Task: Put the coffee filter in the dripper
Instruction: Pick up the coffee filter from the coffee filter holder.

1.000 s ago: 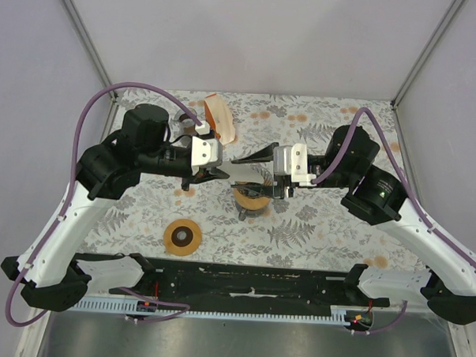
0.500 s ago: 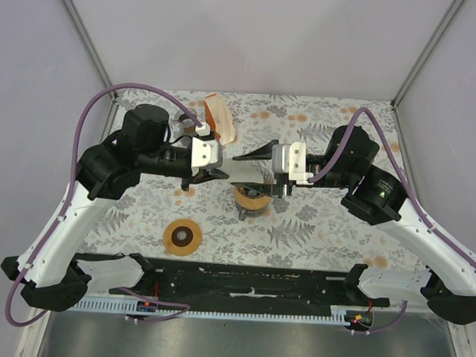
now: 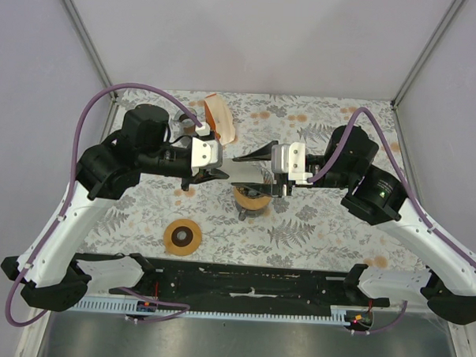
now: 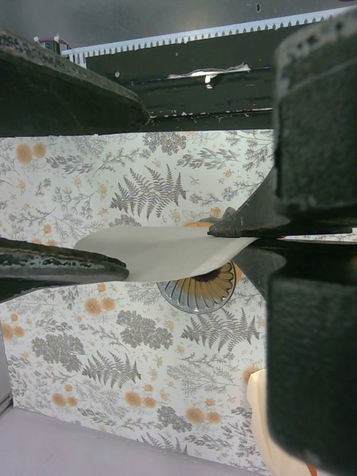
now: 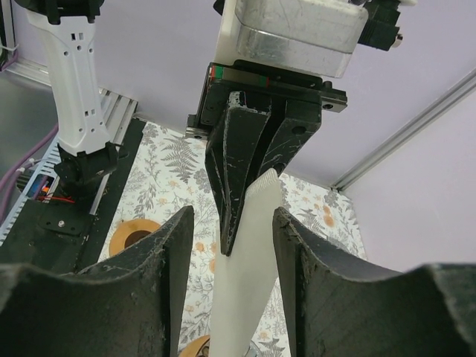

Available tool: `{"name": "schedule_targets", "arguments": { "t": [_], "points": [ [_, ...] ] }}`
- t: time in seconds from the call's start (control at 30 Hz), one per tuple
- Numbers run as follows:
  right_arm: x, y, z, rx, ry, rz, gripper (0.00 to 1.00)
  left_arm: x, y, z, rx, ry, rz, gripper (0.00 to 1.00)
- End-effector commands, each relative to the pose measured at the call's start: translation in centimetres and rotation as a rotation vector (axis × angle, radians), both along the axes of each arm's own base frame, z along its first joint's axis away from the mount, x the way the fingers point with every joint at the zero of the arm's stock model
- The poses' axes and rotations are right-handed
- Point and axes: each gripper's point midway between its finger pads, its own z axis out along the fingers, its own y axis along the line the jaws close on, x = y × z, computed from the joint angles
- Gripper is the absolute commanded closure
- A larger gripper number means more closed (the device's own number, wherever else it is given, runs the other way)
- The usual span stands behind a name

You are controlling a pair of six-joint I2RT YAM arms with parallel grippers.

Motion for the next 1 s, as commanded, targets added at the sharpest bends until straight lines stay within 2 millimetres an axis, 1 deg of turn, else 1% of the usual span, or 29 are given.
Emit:
{"name": "schedule_targets", "arguments": {
  "t": [0.0, 0.2, 0.37, 0.57, 0.7, 0.97],
  "points": [
    [-0.3, -0.3, 1.2, 0.024, -0.017, -0.006, 0.45, 0.0, 0.0, 1.5, -0.019, -0.068, -0.011, 0.98],
    [0.0, -0.6, 1.4, 0.026, -0.027, -0.028, 0.41, 0.1, 0.1, 1.3, -0.011, -0.071, -0.012, 0.98],
    [-0.4, -0.8, 2.3, 0.042, -0.045, -0.016, 0.40, 0.1, 0.0, 1.3, -0.011, -0.070, -0.013, 0.98],
    [-0.4, -0.5, 1.9, 0.034, -0.041, -0.008, 0.40, 0.0, 0.0, 1.3, -0.011, -0.068, -0.014, 0.98],
    [-0.7, -0.7, 2.5, 0.046, -0.053, -0.004, 0.38, 0.0, 0.0, 1.1, -0.007, -0.066, -0.017, 0.98],
    [-0.6, -0.4, 1.8, 0.027, -0.039, 0.001, 0.39, -0.1, 0.0, 1.3, -0.011, -0.065, -0.016, 0.98]
  ]
}}
